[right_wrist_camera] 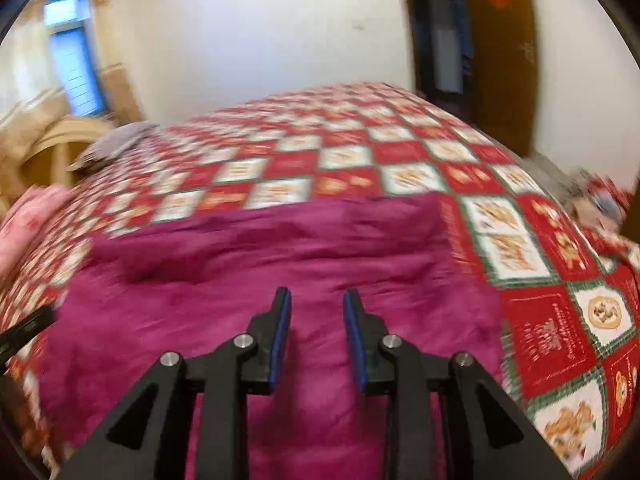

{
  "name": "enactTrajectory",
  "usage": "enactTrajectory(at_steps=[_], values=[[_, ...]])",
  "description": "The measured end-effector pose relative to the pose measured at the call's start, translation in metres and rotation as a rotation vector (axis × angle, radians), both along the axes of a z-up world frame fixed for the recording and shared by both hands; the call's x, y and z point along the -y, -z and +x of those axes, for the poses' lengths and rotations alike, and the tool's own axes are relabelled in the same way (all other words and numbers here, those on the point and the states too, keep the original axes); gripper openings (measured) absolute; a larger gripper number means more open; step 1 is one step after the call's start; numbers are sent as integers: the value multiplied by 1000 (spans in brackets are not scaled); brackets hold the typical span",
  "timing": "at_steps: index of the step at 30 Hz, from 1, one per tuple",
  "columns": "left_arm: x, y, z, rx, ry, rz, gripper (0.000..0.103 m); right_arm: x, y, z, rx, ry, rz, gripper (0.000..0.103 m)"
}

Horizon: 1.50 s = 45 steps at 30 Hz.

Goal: Fold large clothes

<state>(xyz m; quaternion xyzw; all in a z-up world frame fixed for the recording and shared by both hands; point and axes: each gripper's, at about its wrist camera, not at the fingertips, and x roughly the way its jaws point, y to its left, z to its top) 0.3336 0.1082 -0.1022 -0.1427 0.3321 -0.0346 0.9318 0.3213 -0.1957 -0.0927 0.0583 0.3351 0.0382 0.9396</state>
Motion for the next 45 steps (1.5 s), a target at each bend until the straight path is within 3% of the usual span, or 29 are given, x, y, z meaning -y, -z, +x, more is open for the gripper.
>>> enactTrajectory(at_steps=[4,8,11,19,23,24,25,26,27,29,32,36,42,45], values=[[-8,18,-10,-33,-32,-9,88,-58,6,-24,-6,-125,13,31],[-3,38,-12,-89,-27,-33,88,-88,30,-18,-40,-145,-13,31],[-3,53,-11,-127,-11,-92,88,-93,49,-10,-76,-130,-32,30],[4,53,-21,-87,2,-162,88,-93,62,-11,-74,-109,-28,30],[13,55,-24,-52,16,-155,88,-93,64,-12,-62,-107,-23,30],[12,53,-24,-42,23,-192,85,-92,65,-12,-59,-109,-19,30],[12,51,-25,-34,36,-228,64,-90,66,-13,-57,-109,-9,30],[12,47,-24,-29,58,-265,51,-89,66,-12,-59,-107,1,30],[15,41,-24,-16,73,-271,49,-89,66,-12,-62,-105,7,30],[22,29,-23,18,100,-249,31,-88,66,-12,-68,-103,17,30],[31,9,-22,62,156,-267,22,-84,66,-10,-88,-98,53,30],[48,-17,-24,119,240,-265,18,-71,65,-6,-127,-91,160,30],[75,-50,-36,193,362,-213,15,-56,66,-4,-192,-74,390,30],[82,-63,-43,219,406,-180,15,-66,69,-4,-238,-128,531,30]])
